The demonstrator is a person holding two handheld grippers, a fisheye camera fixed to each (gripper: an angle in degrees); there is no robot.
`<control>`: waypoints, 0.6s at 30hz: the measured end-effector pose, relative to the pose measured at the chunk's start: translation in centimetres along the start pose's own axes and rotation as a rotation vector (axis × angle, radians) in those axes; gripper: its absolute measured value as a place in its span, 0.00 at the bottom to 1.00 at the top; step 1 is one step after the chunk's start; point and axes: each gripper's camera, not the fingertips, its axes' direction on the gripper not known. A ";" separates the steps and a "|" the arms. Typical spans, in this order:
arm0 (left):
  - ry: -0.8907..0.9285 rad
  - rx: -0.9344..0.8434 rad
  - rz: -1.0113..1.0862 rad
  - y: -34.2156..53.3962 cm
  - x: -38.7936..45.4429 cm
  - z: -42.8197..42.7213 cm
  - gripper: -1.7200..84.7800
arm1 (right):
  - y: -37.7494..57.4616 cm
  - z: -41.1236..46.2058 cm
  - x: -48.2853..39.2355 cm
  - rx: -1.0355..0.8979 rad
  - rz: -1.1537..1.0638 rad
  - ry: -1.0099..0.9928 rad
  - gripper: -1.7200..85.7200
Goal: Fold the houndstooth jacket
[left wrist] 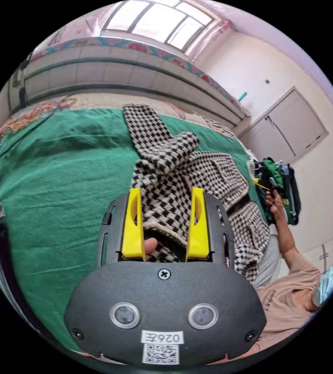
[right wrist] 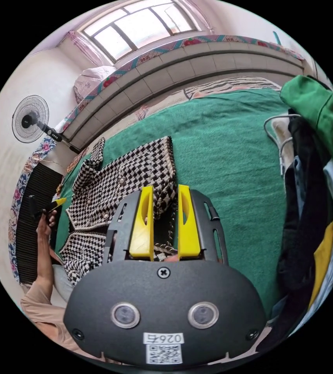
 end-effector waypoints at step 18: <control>0.063 0.024 0.332 -8.5 1.1 2.8 0.07 | -7.0 11.6 -1.8 0.101 -0.108 -0.019 0.01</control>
